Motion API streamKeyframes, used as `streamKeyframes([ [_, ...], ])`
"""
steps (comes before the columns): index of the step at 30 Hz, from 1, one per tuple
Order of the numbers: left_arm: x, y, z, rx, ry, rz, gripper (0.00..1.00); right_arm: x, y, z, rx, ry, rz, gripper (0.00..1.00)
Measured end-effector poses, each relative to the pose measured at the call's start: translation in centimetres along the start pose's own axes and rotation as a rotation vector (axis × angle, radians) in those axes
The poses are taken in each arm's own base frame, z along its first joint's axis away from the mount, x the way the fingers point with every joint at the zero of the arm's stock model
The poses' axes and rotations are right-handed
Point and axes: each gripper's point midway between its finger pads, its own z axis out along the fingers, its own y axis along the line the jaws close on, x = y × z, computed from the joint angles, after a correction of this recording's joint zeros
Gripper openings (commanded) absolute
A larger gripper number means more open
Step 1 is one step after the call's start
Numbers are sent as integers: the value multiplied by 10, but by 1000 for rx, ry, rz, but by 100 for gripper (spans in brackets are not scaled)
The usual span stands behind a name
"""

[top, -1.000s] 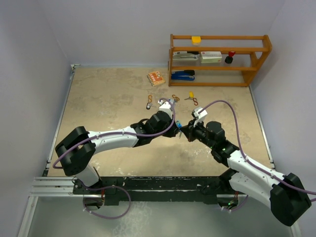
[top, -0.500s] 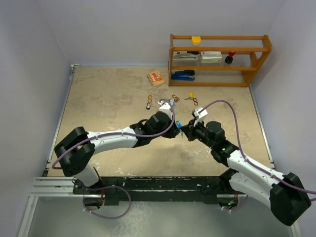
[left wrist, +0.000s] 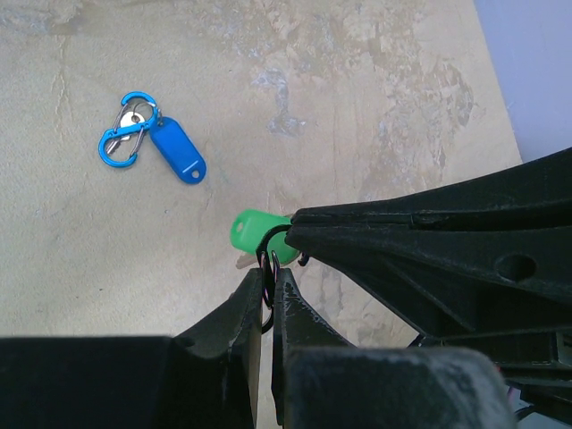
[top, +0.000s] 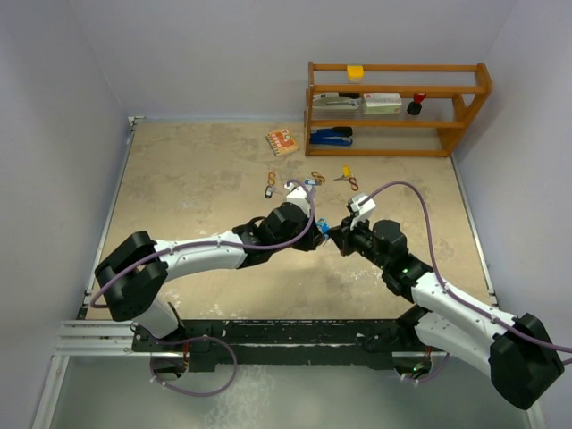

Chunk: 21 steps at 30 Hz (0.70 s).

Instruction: Put the keys on the keyring

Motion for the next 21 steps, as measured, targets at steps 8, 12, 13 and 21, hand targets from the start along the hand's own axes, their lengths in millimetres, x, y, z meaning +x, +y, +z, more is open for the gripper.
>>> streamKeyframes([
  [8, 0, -4, -4, 28, -2, -1, 0, -2, 2, -3, -6, -6, -9, 0],
  [12, 2, -5, -4, 42, -1, -2, 0, -2, 1, -5, -5, -5, -16, 0],
  [13, 2, -5, -4, 45, 1, -2, 0, -2, 1, -5, -5, -3, -17, 0],
  [21, 3, -8, -5, 60, 5, 1, 43, 0, 1, -6, -5, 5, -26, 0],
])
